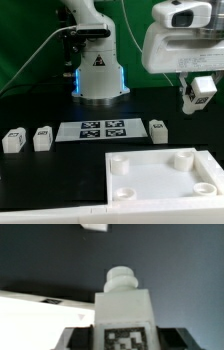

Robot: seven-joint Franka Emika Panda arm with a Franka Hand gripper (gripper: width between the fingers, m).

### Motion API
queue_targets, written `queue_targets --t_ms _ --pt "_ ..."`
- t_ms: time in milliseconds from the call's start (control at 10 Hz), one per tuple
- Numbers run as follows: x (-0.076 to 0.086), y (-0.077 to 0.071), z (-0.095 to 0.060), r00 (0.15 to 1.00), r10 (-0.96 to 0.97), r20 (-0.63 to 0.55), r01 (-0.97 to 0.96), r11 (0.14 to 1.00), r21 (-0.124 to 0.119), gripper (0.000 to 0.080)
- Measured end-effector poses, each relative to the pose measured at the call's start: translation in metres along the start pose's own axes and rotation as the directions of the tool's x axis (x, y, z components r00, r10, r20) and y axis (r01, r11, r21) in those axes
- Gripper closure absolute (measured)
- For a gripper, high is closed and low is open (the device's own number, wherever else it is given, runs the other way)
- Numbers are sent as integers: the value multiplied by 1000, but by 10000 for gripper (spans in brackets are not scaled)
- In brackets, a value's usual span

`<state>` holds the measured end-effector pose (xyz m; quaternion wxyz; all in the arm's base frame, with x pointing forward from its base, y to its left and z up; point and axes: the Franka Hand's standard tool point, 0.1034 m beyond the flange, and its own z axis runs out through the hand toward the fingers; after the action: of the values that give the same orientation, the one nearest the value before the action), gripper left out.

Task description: Assemble one leg

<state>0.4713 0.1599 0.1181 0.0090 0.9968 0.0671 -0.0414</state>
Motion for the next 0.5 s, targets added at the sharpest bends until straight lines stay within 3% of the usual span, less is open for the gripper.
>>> queue_targets --t_ms 300,400,500 --pt "2 -11 0 960 15 -280 5 997 73 509" --pt "-1 -12 2 956 12 -295 12 997 78 509" --pt "4 -7 -1 959 -16 -282 35 997 62 509"
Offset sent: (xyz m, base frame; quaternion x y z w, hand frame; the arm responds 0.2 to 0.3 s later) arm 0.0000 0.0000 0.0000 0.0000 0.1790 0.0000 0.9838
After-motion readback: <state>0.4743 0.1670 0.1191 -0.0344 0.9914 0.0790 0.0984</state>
